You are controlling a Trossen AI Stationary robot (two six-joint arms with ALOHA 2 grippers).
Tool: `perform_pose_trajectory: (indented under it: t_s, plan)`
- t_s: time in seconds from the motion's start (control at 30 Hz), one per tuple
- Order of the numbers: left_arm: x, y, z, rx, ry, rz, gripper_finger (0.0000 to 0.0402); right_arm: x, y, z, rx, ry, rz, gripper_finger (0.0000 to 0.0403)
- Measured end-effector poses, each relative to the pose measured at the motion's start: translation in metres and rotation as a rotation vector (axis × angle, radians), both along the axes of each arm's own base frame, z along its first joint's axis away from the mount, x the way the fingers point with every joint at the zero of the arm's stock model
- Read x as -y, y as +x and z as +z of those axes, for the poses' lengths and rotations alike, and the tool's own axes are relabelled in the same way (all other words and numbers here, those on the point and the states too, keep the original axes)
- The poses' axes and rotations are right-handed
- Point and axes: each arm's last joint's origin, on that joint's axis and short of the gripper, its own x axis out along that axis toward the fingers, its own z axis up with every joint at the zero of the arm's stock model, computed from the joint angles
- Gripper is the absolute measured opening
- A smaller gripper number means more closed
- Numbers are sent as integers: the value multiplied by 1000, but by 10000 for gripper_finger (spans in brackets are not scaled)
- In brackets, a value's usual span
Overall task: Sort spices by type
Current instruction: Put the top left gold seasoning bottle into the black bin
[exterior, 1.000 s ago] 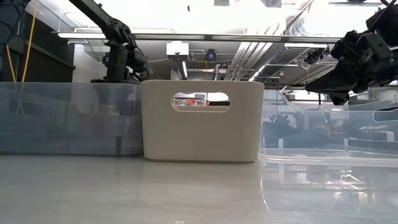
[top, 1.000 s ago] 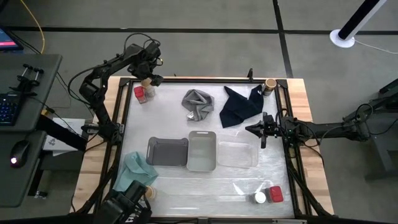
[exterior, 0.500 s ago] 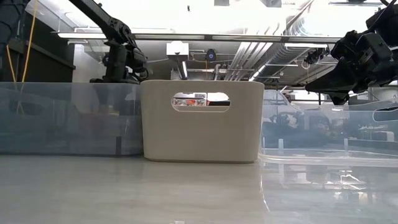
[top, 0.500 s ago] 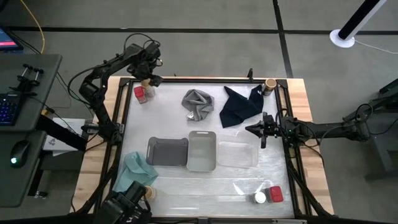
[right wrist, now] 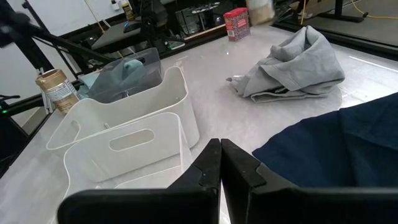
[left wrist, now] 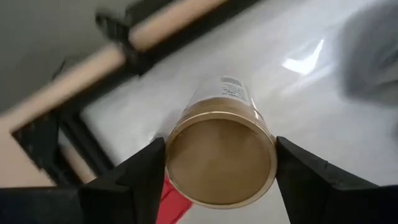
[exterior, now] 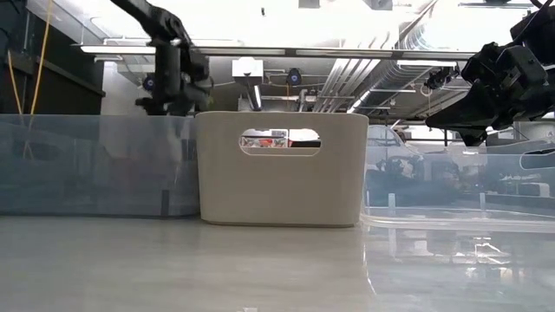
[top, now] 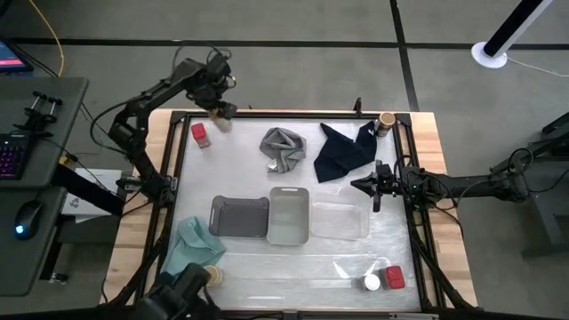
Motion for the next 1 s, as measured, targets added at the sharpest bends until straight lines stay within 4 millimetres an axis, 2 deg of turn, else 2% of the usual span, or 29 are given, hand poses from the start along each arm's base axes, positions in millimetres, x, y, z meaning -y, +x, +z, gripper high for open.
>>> perform_pose_trajectory:
  t_s: [0.1, 0.2, 0.3, 0.4, 0.53, 0.63, 0.73, 0.87, 1.0]
  plan:
    - [14, 5, 28, 69, 60, -67, 228, 0, 0, 0, 0, 0, 0, 1]
    - [47, 11, 56, 148, 95, -161, 228, 0, 0, 0, 0, 0, 0, 1]
    - [94, 19, 76, 199, 75, -293, 228, 0, 0, 0, 0, 0, 0, 1]
    - [151, 24, 96, 255, 69, -428, 228, 0, 0, 0, -1, 0, -1, 1]
    - [226, 21, 110, 305, 5, -633, 228, 0, 0, 0, 0, 0, 0, 1]
    - [272, 14, 114, 294, -39, -778, 227, 0, 0, 0, 0, 0, 0, 1]
    - [305, 8, 110, 228, -36, -858, 227, 0, 0, 0, 0, 0, 0, 1]
    - [332, 11, 93, 175, 11, -927, 235, 0, 0, 0, 0, 0, 0, 1]
    - [342, 19, 58, 108, 17, -944, 239, 0, 0, 0, 0, 0, 0, 1]
